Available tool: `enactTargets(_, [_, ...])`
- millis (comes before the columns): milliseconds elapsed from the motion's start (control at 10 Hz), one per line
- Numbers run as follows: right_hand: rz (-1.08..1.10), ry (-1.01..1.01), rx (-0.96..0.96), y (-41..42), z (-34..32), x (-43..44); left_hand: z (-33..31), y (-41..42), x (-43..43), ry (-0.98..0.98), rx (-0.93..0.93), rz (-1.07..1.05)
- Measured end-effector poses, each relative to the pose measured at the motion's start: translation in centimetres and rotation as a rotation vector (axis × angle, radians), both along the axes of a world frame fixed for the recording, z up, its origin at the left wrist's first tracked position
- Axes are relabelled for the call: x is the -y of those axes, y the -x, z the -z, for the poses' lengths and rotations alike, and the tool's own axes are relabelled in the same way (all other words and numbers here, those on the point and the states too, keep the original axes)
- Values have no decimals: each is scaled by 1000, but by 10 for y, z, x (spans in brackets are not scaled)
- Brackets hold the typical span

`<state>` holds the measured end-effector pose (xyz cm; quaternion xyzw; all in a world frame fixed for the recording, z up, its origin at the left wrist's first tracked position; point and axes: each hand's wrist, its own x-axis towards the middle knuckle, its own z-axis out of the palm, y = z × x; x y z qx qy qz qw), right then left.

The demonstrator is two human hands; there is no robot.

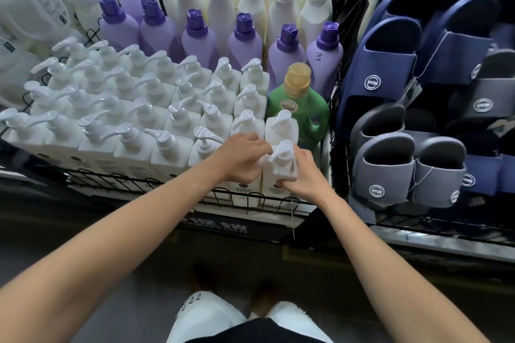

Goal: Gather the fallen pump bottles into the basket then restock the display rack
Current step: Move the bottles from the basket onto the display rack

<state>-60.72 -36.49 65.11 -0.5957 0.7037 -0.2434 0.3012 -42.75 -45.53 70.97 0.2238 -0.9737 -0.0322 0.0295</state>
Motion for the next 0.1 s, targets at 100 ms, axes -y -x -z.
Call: enactTargets(100, [-82, -28, -90, 7, -15, -9, -3, -3, -2, 0, -156, -23])
